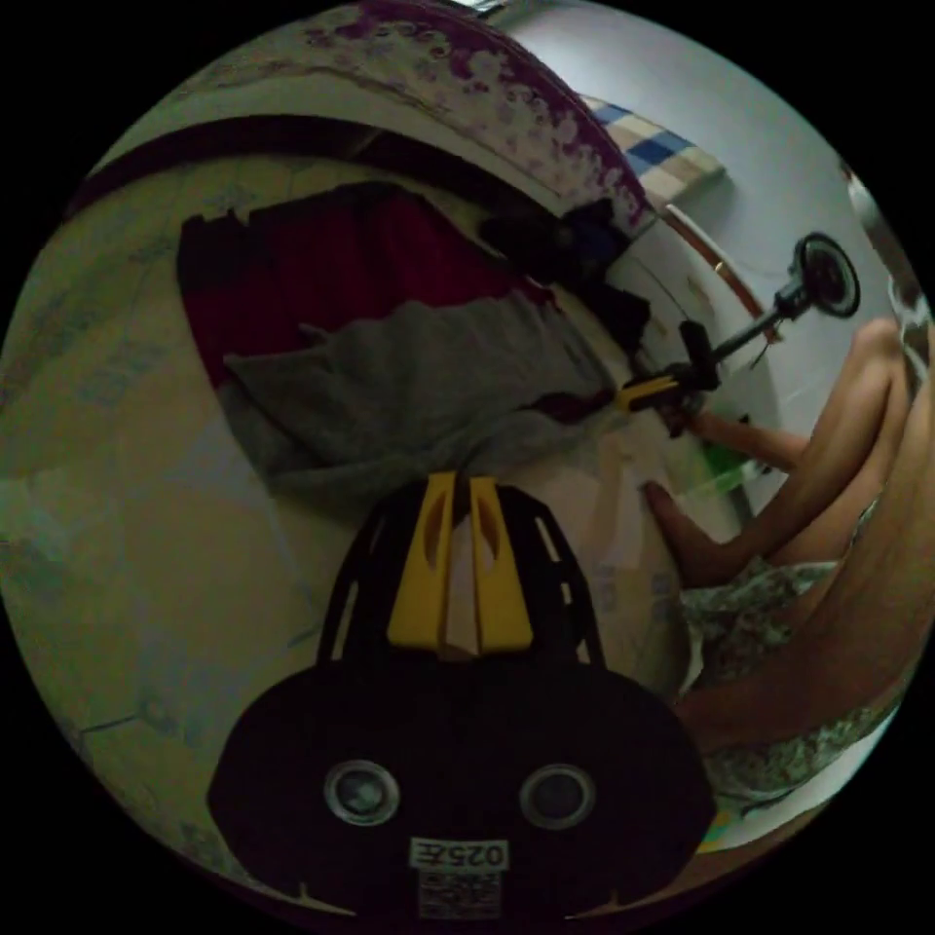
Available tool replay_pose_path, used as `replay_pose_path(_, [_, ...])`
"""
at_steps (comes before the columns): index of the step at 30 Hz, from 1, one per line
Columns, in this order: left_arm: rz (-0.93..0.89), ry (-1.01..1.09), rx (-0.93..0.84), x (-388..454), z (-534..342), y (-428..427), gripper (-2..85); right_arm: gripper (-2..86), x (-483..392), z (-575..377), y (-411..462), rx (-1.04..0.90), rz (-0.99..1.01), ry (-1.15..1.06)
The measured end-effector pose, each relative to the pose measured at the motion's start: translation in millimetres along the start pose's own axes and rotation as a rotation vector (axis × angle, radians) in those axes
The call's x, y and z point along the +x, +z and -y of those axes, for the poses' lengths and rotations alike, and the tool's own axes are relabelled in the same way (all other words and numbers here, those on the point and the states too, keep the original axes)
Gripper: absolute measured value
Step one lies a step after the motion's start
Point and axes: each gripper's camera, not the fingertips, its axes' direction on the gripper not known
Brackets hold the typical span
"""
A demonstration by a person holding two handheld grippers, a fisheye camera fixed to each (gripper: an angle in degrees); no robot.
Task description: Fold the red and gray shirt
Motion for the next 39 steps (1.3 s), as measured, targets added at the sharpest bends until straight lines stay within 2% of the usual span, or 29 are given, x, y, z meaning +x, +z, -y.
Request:
replay_pose_path(1, [0.098, 0.049, -0.046, 11.7, -7.9, -3.3, 0.5, 0.7, -10.1, -5.2, 6.6, -0.021, -0.028, -0.045])
replay_pose_path(3, [0.180, 0.088, -0.105, 23.7, -19.7, -6.1, 1.2, 2.4, -26.2, -12.8, 16.9, -0.042, -0.063, -0.130])
replay_pose_path(6, [0.118, -0.014, -0.083, 22.3, -36.0, -29.4, 1.4, 7.6, -48.2, -18.6, 23.3, -0.072, -0.124, -0.227])
replay_pose_path(8, [0.010, -0.118, 0.016, 15.6, -46.0, -55.8, 0.7, 10.4, -54.9, -17.6, 24.5, -0.124, -0.143, -0.246])
replay_pose_path(10, [-0.163, -0.137, 0.201, 19.4, -51.4, -92.2, 0.9, 12.0, -56.9, -12.8, 23.6, -0.236, -0.120, -0.229])
replay_pose_path(12, [-0.135, -0.080, 0.286, 36.9, -39.2, -106.9, 2.3, 12.6, -59.5, -8.3, 17.5, -0.292, -0.071, -0.260])
replay_pose_path(14, [-0.040, 0.033, 0.272, 58.7, -14.1, -101.3, 4.5, 13.3, -62.3, -2.5, 7.0, -0.297, -0.010, -0.300])
replay_pose_path(15, [-0.002, 0.125, 0.210, 70.1, 6.7, -84.7, 5.2, 13.4, -60.9, 2.7, -1.4, -0.270, 0.006, -0.295])
replay_pose_path(18, [-0.079, 0.297, -0.073, 76.5, 50.1, -10.7, 5.3, 13.3, -50.5, 12.7, -11.2, -0.227, -0.015, -0.291])
replay_pose_path(22, [-0.091, 0.455, -0.455, 78.0, 52.0, 72.0, 2.6, 10.4, -28.7, 4.2, 5.0, -0.236, -0.087, -0.254])
replay_pose_path(24, [-0.143, 0.493, -0.481, 93.6, 45.7, 64.4, 1.2, 10.8, -21.1, -5.1, 10.6, -0.242, -0.012, -0.210])
replay_pose_path(27, [-0.254, 0.515, -0.655, 120.6, 8.8, 56.5, -0.5, 9.5, -13.2, -20.7, 5.2, -0.176, 0.047, -0.133])
replay_pose_path(31, [-0.252, 0.358, -0.768, 113.4, -64.8, 60.6, -0.9, 8.5, -1.8, -26.2, -8.1, -0.157, 0.093, -0.085])
replay_pose_path(33, [-0.303, 0.221, -0.663, 101.1, -71.7, 44.2, -0.9, 8.1, -2.4, -24.6, -21.7, -0.161, 0.104, -0.112])
replay_pose_path(35, [-0.315, 0.106, -0.429, 88.3, -61.6, 11.1, -0.9, 7.5, 0.3, -21.7, -43.8, -0.131, 0.101, -0.131])
replay_pose_path(37, [-0.219, 0.018, -0.101, 72.0, -35.7, -39.8, -0.9, 7.8, 23.0, -13.8, -82.7, -0.017, 0.091, -0.075])
replay_pose_path(39, [-0.099, -0.006, 0.038, 59.1, -17.3, -58.6, -0.9, 8.5, 56.4, -4.5, -111.5, 0.096, 0.089, 0.014])
